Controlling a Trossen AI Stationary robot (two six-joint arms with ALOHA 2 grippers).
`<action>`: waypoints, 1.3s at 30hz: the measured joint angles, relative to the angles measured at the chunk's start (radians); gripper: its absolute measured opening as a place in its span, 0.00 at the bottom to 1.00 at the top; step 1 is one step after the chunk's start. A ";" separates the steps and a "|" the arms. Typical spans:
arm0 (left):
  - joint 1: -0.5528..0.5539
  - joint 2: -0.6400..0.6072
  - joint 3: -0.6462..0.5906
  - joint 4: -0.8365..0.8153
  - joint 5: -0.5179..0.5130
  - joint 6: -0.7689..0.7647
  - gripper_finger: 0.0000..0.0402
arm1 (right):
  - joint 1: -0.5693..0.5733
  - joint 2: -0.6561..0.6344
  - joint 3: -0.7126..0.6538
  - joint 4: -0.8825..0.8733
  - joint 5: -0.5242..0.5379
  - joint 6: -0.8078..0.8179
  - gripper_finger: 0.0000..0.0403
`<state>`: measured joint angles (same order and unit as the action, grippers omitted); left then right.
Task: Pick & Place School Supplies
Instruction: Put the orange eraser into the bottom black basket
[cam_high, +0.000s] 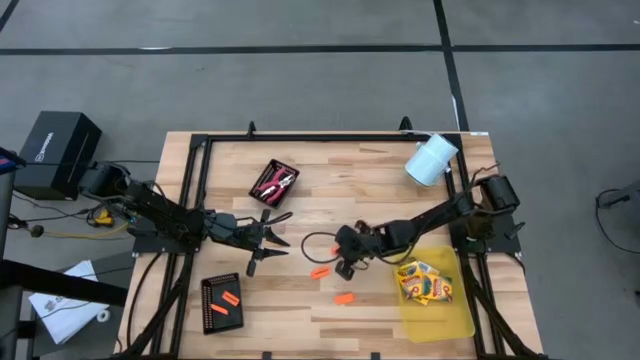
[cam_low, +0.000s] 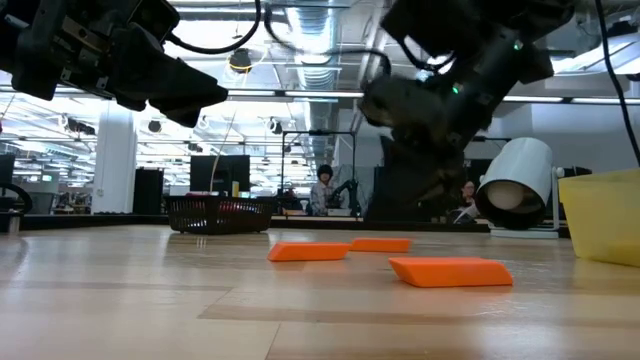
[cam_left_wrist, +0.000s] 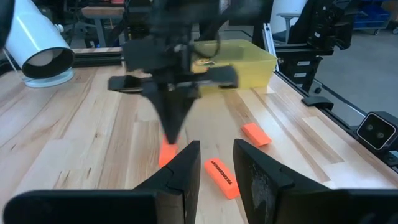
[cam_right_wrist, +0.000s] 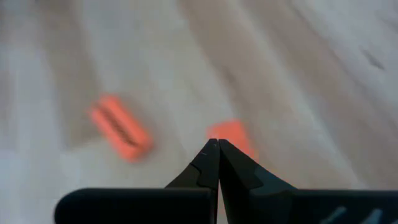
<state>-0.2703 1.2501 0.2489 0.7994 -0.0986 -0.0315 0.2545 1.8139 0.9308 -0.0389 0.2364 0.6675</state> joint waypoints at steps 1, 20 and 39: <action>0.000 0.000 0.000 0.002 0.000 0.000 0.22 | -0.005 -0.003 -0.001 -0.030 0.004 0.003 0.00; 0.000 0.000 0.000 -0.004 0.000 0.000 0.22 | -0.026 -0.009 -0.003 -0.086 -0.029 0.014 0.00; 0.000 0.000 0.000 -0.006 0.000 0.000 0.22 | -0.035 0.025 0.001 -0.077 -0.049 0.032 0.00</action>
<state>-0.2707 1.2500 0.2489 0.7929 -0.0987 -0.0315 0.2192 1.8386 0.9318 -0.1156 0.1873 0.6998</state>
